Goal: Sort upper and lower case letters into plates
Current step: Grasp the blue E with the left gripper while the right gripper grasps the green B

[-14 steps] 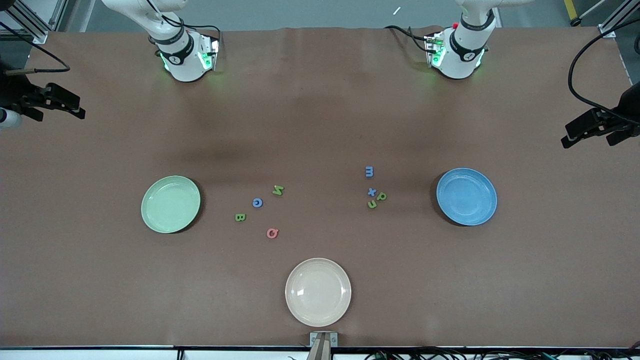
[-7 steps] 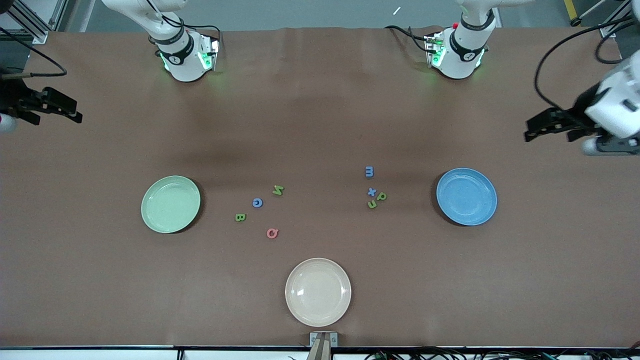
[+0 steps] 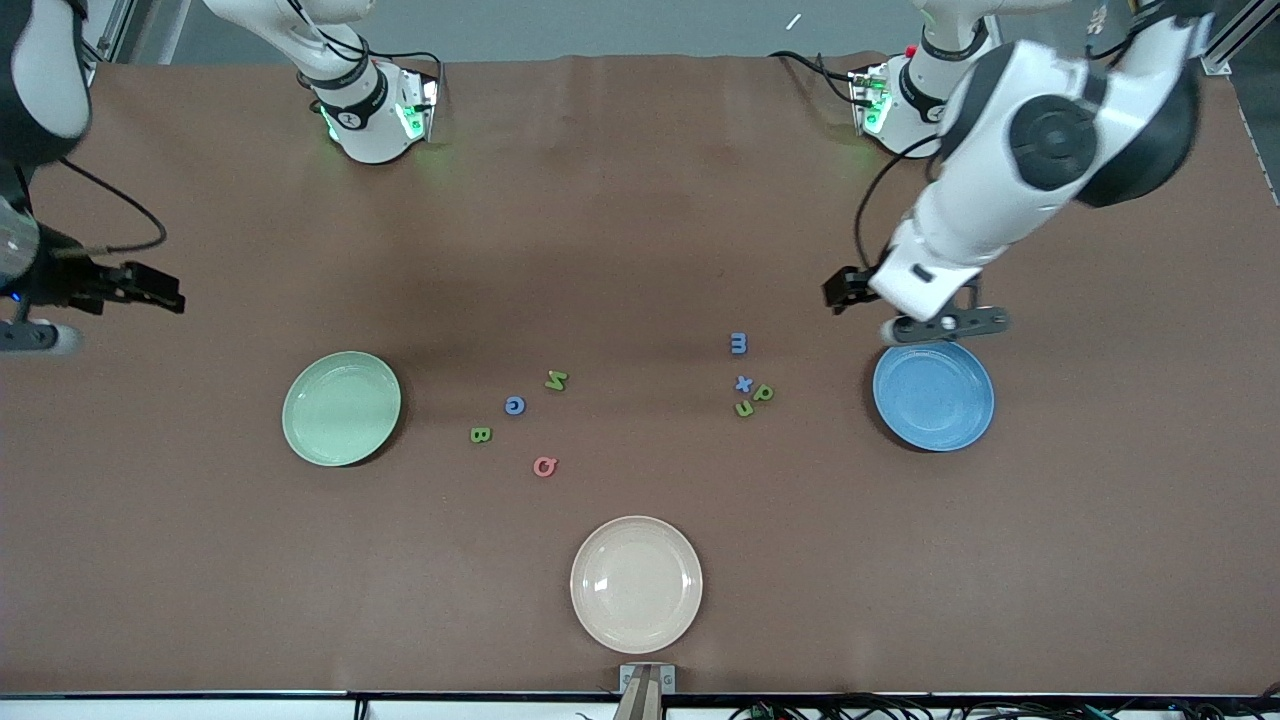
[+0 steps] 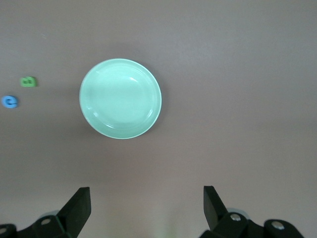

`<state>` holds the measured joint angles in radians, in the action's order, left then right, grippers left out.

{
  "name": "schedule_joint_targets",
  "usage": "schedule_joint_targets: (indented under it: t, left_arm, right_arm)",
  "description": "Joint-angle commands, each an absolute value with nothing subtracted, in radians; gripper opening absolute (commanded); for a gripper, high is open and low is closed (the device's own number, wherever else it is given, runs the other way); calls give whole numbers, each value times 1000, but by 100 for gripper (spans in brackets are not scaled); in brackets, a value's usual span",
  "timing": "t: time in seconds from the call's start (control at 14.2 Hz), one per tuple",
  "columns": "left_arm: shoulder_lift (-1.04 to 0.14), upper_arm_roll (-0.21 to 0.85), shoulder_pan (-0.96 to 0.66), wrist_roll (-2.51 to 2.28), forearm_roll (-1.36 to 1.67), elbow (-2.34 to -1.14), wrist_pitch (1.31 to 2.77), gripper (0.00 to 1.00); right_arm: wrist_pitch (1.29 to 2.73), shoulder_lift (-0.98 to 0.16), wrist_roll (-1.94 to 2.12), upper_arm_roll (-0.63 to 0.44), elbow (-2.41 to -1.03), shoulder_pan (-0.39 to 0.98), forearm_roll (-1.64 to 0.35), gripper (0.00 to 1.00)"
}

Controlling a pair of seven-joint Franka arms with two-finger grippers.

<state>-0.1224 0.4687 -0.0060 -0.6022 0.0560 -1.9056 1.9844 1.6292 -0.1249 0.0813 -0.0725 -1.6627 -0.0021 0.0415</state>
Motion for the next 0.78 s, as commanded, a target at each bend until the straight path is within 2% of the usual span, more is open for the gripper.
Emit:
schedule_joint_targets:
  t: [0.0,0.14,0.42,0.71]
  left_arm:
    - [-204,480,-49,-708,40,-1948,2086,100]
    - [-280,480,-80,-748,11,-1956,2149,100]
    - [-408,480,-152,-928,-156,-1997,2301,100]
    - [-471,480,-164,-948,-253,-2057,2454,100]
  right_arm:
    - [1632,-153,-48,-58,-1656,-5,-56,100]
    - [1711,-204,-220,-55,-1675,11,-153,100]
    - [1911,-337,-443,-55,-1696,136,-146,100]
    - [2090,-440,-519,-55,-1736,222,-149,100]
